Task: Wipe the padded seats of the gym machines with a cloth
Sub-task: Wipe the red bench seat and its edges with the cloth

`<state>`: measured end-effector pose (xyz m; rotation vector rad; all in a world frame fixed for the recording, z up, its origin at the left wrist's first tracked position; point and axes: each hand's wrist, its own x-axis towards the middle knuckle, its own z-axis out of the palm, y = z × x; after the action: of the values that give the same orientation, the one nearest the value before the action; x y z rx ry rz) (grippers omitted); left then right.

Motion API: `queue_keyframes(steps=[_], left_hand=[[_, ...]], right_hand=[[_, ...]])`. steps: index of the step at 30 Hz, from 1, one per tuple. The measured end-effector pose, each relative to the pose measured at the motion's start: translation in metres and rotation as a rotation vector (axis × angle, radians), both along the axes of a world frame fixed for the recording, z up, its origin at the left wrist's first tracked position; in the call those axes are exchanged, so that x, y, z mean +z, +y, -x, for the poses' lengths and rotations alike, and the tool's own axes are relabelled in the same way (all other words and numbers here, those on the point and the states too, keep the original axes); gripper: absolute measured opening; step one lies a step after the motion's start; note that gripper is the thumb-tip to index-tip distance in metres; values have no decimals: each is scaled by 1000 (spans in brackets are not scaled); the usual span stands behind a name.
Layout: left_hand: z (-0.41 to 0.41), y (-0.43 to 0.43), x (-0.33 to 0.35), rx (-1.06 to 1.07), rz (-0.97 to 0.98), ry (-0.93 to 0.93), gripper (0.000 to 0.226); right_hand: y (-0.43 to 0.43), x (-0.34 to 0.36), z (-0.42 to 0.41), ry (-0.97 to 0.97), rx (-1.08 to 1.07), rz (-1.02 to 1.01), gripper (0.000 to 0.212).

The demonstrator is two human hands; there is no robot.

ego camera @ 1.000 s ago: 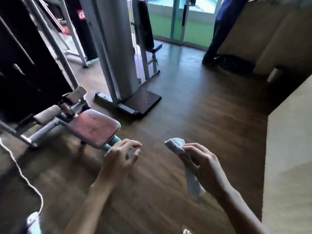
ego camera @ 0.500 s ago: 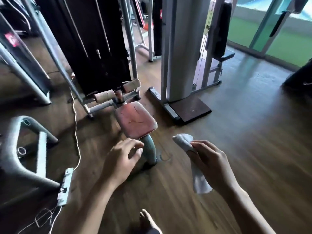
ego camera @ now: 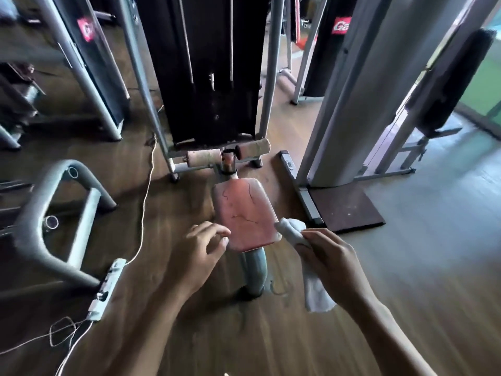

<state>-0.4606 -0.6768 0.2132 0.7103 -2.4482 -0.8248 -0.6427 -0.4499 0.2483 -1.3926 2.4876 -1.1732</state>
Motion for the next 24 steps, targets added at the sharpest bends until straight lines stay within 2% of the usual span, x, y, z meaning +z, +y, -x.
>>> queue_keyframes(steps=[7, 12, 17, 20, 24], left_hand=[[69, -45, -20, 92, -51, 2, 23], [136, -75, -59, 258, -97, 0, 14], [189, -104, -155, 439, -325, 130, 13], [203, -119, -224, 510, -373, 132, 15], [217, -132, -327, 652, -498, 206, 34]], right_hand=[[-74, -28, 103, -45, 131, -27, 19], [-137, -73, 197, -109, 259, -76, 20], [-197, -156, 265, -108, 415, -189, 23], [-217, -222, 286, -49, 461, -225, 29], [-231, -322, 290, 6, 448, -223, 39]])
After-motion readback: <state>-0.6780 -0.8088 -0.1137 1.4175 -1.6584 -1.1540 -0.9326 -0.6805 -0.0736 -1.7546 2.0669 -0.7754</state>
